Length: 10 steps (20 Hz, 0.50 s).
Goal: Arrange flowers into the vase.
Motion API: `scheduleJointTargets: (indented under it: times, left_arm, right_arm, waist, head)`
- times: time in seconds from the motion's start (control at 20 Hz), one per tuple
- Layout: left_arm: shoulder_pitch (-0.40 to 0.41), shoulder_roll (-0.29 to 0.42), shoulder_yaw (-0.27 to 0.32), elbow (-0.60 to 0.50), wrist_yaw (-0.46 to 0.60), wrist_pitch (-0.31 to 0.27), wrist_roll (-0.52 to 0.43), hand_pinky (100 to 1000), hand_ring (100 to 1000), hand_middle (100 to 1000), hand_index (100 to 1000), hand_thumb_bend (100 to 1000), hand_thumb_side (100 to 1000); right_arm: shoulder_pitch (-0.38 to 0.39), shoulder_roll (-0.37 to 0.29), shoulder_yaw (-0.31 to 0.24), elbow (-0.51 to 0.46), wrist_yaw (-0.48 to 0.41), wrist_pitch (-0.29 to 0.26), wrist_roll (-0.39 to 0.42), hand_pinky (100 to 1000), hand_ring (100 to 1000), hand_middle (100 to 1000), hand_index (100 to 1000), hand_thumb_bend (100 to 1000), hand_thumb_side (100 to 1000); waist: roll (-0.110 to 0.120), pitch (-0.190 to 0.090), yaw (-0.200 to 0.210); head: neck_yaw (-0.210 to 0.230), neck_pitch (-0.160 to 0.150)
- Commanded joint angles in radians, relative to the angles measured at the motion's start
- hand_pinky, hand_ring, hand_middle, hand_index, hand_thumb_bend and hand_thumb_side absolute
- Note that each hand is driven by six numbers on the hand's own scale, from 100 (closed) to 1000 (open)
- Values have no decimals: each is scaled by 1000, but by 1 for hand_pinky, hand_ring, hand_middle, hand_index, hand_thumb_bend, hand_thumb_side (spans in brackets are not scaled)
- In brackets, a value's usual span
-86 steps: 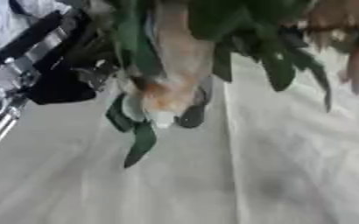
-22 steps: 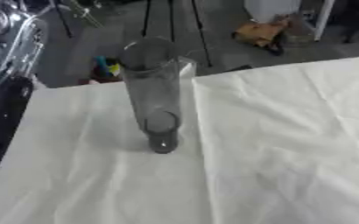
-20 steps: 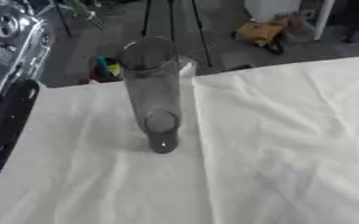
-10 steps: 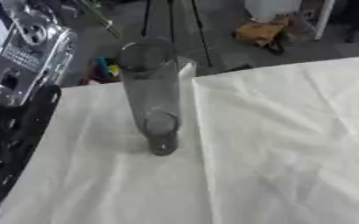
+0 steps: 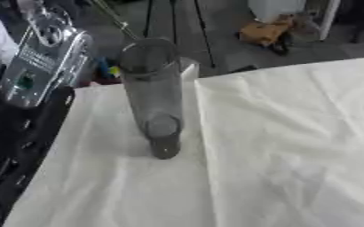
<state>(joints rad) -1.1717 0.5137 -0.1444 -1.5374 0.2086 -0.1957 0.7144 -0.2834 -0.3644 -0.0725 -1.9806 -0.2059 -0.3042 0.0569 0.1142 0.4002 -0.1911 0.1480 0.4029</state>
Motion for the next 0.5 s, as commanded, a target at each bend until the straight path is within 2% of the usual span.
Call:
scheduleJointTargets:
  times: [0.05,0.5]
  left_arm:
    - [-20,11,-5,-14,-10,-1,-8,100,100,100,119,325,842]
    - [-12,3,-14,1,-17,4,-15,100,100,100,119,314,850]
  right_arm:
    - [-14,-8,-1,-19,-10,-2,4,934,813,414,750,100,908]
    - [-15,-4,-2,-19,-6,-2,7,937,815,412,751,100,907]
  waist:
    - [11,-3,-2]
    - [12,8,-4]
  head:
    - [4,-9]
    - [6,-8]
